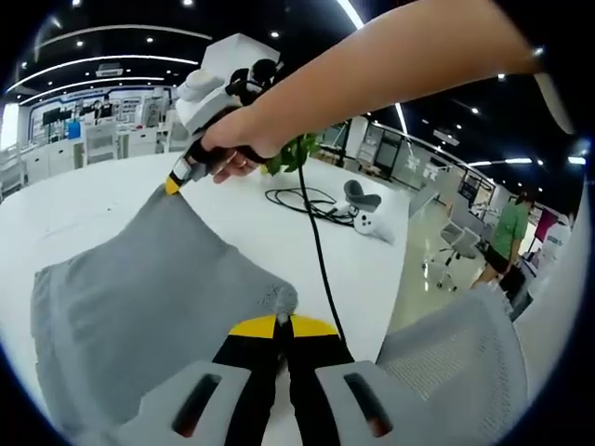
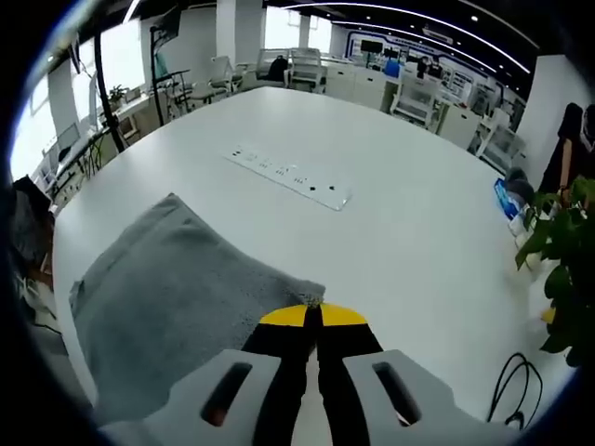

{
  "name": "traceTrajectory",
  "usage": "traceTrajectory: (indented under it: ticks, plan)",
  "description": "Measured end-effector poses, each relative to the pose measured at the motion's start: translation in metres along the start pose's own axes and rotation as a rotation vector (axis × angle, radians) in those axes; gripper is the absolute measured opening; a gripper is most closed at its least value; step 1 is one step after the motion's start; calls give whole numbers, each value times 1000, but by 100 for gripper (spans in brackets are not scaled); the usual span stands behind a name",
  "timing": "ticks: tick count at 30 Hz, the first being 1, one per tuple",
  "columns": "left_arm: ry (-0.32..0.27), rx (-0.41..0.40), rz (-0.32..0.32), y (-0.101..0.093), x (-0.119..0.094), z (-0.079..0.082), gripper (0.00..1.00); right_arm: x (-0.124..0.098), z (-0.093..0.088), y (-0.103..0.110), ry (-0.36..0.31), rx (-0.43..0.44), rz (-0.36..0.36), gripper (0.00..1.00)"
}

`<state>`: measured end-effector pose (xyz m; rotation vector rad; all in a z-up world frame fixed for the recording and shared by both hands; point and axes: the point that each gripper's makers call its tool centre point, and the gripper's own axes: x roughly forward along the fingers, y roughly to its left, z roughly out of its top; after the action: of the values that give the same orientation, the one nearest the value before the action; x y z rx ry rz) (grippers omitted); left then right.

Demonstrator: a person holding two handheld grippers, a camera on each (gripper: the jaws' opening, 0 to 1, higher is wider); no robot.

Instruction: Fold the towel on the table until its edges align and the towel forms a compact rectangular stack.

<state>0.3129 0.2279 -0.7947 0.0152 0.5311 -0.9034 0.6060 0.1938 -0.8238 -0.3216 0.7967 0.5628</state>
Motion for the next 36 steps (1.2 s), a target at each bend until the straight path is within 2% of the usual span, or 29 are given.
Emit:
traceTrajectory:
  ticks: [7, 13, 20, 24, 30, 36]
  plan:
    - [-51, -10, 49, 20, -22, 7, 2, -7, 24, 9, -24, 41, -11, 0]
    - [-96, -8, 79, 28, -42, 16, 2, -12, 43, 21, -48, 60, -9, 0]
    - [-128, -22, 115, 40, -61, 17, 2, -8, 65, 38, -73, 59, 0, 0]
    - [-149, -11, 138, 44, -71, 17, 2, -14, 75, 46, -86, 53, -7, 0]
    - [-187, -21, 175, 53, -84, 21, 2, -14, 90, 58, -113, 88, -1, 0]
    - [-226, -67, 206, 64, -102, 23, 2, -12, 102, 71, -121, 148, 7, 0]
